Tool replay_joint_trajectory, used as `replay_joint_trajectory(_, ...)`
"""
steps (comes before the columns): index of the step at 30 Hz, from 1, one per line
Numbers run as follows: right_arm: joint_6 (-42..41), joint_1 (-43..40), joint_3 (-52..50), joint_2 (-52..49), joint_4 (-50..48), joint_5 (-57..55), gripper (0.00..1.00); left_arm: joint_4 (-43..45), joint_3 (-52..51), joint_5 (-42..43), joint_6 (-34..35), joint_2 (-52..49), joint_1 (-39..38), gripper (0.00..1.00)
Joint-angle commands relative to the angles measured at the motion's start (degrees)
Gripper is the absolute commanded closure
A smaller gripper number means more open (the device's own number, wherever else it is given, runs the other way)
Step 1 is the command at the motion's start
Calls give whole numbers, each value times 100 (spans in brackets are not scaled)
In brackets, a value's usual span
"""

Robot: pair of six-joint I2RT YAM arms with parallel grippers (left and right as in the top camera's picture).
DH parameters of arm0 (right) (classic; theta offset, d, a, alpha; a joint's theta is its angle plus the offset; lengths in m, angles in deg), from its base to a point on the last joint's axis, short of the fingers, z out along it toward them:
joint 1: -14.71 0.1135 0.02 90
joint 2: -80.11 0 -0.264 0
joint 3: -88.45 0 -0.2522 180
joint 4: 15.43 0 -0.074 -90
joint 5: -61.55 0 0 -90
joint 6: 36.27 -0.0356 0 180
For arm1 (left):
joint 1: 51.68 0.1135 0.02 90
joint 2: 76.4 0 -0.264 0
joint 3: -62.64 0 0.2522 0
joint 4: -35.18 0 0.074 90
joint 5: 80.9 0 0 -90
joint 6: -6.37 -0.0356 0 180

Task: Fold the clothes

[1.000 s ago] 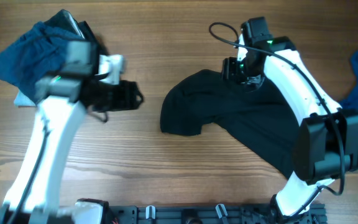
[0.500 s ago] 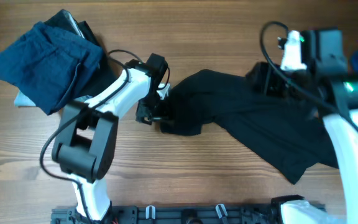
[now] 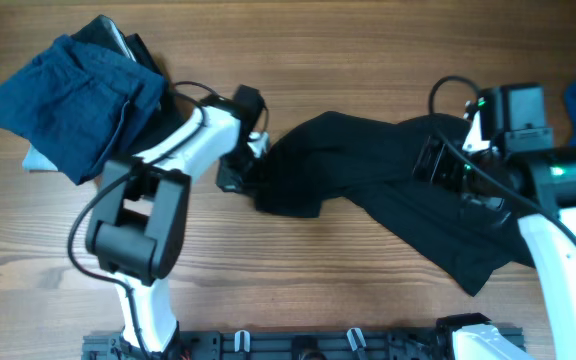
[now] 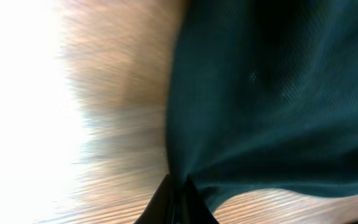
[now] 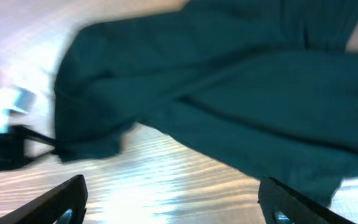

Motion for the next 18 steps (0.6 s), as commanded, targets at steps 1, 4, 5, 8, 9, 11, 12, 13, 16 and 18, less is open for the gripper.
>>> replay_joint_trajectory(1,-378,9,-710,-181,-109,37,9,79,256,22,-4,706,660,96)
replay_joint_trajectory(4,-645,7,-1303,-205,-358,358,11,192,256,24,-4,1040,1060,96)
replay_joint_trajectory(5,-772,9,-1462,-205,-422,413,12,199,256,22,-4,1082,1115,96)
replay_joint_trajectory(8,-1141,9,-2074,-205,-673,664,18,212,256,22,-24,1163,1250,96)
replay_joint_trajectory(9,-1239,9,-2271,-205,-772,837,18,214,256,20,-26,1163,1259,96)
replay_joint_trajectory(11,-1329,9,-2640,-205,-1019,1147,19,258,256,20,-26,1161,1255,96)
replay_joint_trajectory(12,-1423,9,-2782,-205,-1091,1182,20,278,256,20,-26,1161,1252,96)
replay_joint_trajectory(13,-1534,9,-2927,-205,-1134,1180,20,297,256,20,-26,1161,1250,96)
replay_joint_trajectory(16,-1934,7,-3383,-205,-1272,1156,20,286,256,26,-26,1161,1250,96)
replay_joint_trajectory(18,-2223,7,-3637,-205,-1453,1161,19,240,256,26,-26,1161,1231,94)
